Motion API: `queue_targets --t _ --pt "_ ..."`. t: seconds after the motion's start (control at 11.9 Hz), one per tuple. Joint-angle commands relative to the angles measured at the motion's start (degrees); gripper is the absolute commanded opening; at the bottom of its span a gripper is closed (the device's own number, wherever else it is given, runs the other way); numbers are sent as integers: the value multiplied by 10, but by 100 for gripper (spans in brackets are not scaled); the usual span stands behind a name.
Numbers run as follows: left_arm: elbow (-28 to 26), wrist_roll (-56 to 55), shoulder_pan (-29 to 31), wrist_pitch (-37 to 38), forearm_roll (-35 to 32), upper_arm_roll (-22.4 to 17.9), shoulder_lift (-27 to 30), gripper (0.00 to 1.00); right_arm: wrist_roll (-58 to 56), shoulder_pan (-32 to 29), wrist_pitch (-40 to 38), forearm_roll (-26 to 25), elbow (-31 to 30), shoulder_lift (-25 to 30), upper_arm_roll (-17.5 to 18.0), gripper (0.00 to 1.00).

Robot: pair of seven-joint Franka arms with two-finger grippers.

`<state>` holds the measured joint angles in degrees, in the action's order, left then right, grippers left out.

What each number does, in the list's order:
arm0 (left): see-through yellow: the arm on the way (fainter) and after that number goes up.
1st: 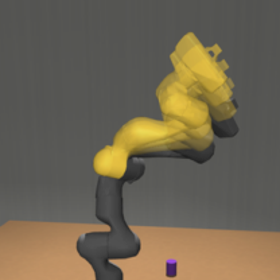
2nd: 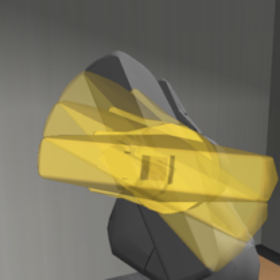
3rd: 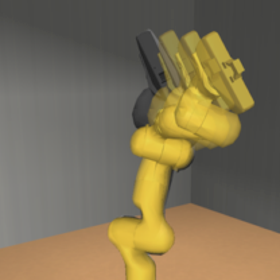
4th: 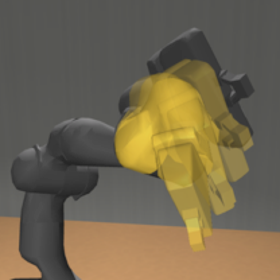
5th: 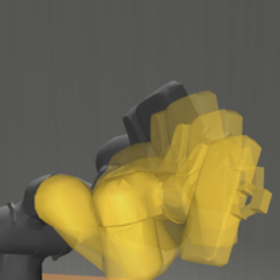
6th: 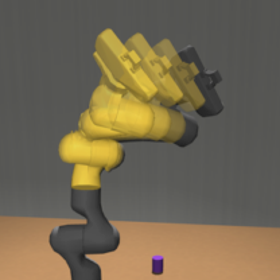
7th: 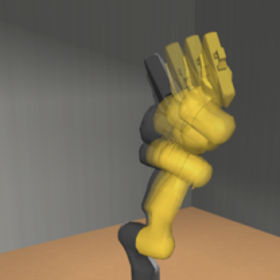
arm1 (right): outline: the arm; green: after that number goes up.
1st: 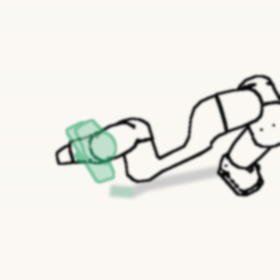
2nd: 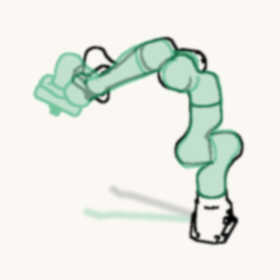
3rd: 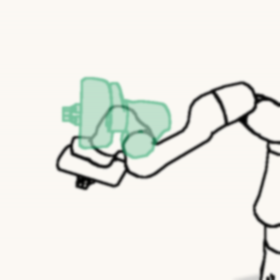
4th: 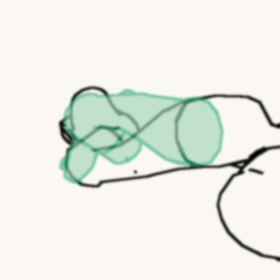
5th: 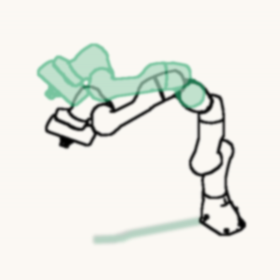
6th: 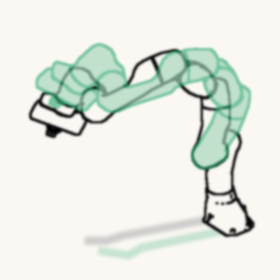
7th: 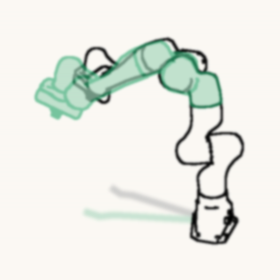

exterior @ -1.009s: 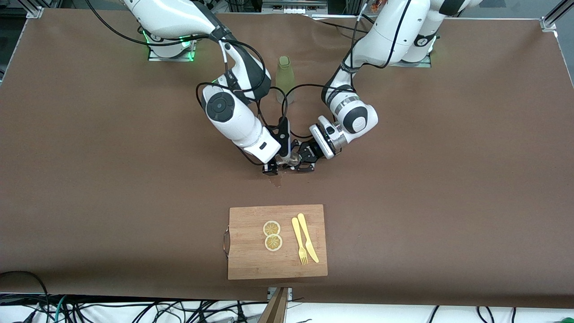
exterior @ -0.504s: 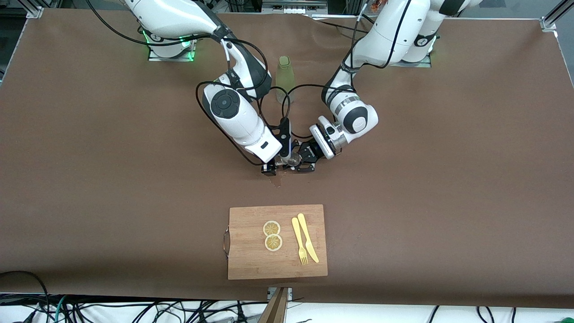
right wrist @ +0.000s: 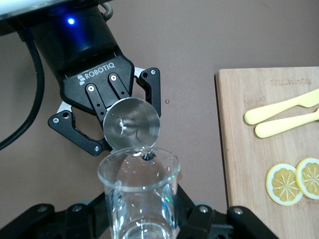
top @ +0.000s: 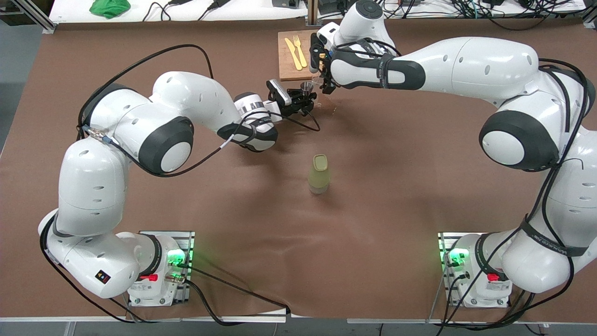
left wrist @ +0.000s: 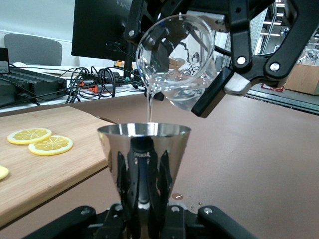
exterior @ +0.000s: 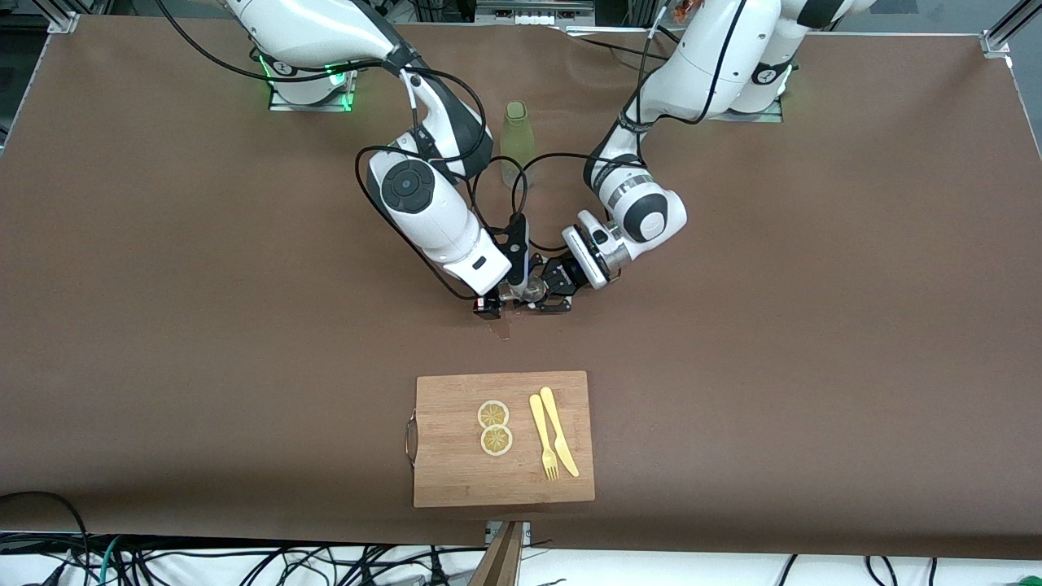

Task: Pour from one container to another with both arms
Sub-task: 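Tilt the beaker with the right gripper, pouring liquid into the jigger, then tilt the beaker upright and separate the right and left grippers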

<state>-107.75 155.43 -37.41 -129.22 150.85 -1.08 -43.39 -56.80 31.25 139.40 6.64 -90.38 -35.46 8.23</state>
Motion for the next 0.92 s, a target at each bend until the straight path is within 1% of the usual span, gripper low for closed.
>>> queue_targets --t 0.0,0.17,0.25,0.42,0.5,0.67,0.76,0.84 --pt "5 57 -18 -8 112 -8 -2 0 7 -1 0 7 -19 18 6 15" --pt "5 57 -18 -8 112 -8 -1 0 -1 -10 -9 39 -19 18 8 14" --pt "5 57 -18 -8 112 -8 -1 0 -16 -19 -9 69 -22 26 8 14" --pt "5 57 -18 -8 111 -9 -1 0 -86 -38 -9 155 -38 48 9 14" --pt "5 57 -18 -8 112 -9 -1 0 -117 -46 -11 188 -41 50 9 14" --pt "5 57 -18 -8 111 -9 -1 0 -146 -71 -26 225 -43 51 10 14" --pt "5 57 -17 -8 110 -11 0 0 -168 -88 -34 263 -43 51 10 14" --pt "4 57 -16 -9 109 -15 1 0 -211 -107 -45 322 -43 51 12 14"
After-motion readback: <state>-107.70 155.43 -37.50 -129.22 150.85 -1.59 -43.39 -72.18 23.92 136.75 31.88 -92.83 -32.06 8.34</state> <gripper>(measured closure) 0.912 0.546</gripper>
